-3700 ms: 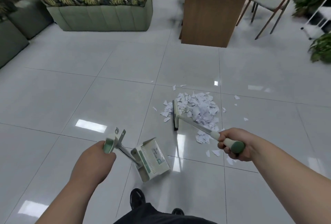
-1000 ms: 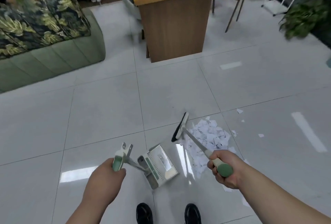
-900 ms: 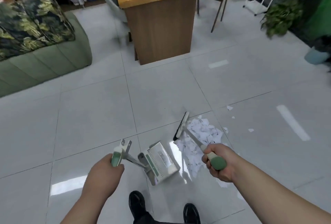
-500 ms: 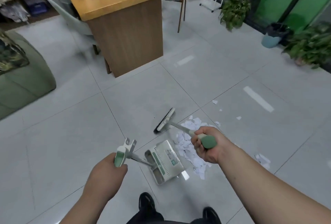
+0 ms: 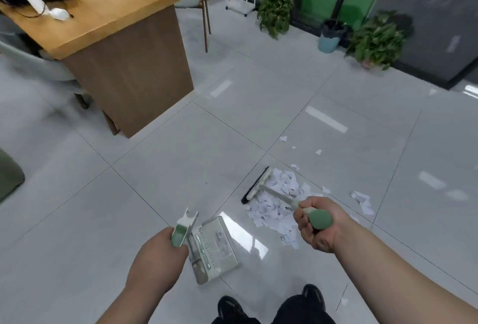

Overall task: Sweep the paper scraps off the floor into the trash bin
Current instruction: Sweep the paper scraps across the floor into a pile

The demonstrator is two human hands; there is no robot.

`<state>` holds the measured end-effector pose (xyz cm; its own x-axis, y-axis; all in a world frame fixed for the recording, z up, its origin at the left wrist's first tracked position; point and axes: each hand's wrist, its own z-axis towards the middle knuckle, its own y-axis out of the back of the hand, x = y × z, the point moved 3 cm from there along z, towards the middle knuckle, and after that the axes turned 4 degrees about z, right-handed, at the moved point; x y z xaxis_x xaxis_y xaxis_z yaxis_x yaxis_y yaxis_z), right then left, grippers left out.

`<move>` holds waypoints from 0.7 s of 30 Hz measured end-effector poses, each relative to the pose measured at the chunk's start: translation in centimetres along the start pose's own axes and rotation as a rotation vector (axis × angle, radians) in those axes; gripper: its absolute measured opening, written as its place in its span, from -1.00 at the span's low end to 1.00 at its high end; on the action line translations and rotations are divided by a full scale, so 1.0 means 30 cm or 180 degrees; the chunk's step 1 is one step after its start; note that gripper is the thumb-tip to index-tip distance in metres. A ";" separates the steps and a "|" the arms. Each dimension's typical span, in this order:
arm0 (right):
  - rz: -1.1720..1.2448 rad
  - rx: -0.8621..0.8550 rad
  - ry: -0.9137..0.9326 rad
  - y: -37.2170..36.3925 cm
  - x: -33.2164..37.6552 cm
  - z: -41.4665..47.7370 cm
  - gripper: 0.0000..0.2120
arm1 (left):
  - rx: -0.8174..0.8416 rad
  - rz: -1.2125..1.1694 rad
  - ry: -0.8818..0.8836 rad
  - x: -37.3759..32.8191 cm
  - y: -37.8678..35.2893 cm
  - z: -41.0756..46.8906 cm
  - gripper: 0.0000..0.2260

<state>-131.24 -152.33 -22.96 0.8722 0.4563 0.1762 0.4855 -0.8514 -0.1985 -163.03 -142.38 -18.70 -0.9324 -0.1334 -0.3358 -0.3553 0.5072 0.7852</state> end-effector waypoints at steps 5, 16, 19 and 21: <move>0.0135 -0.0068 0.0143 -0.013 0.025 -0.093 -0.87 | -0.0069 0.0082 -0.0085 -0.026 0.047 0.055 -0.90; 0.0212 0.0287 0.0367 -0.109 0.246 -0.049 -0.86 | -0.0136 0.0171 -0.0181 -0.198 0.098 0.205 -0.93; 0.0328 0.0420 0.0347 -0.158 0.371 0.044 -0.87 | -0.0161 0.0191 -0.0176 -0.274 0.100 0.263 -0.92; 0.0379 0.0560 0.0295 -0.192 0.472 0.118 -0.91 | -0.0153 0.0188 -0.0153 -0.332 0.097 0.307 -0.91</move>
<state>-121.47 -140.03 -22.75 0.9187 0.3226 0.2278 0.3894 -0.8359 -0.3868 -154.17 -131.74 -17.87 -0.9481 -0.0627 -0.3118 -0.3035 0.4715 0.8280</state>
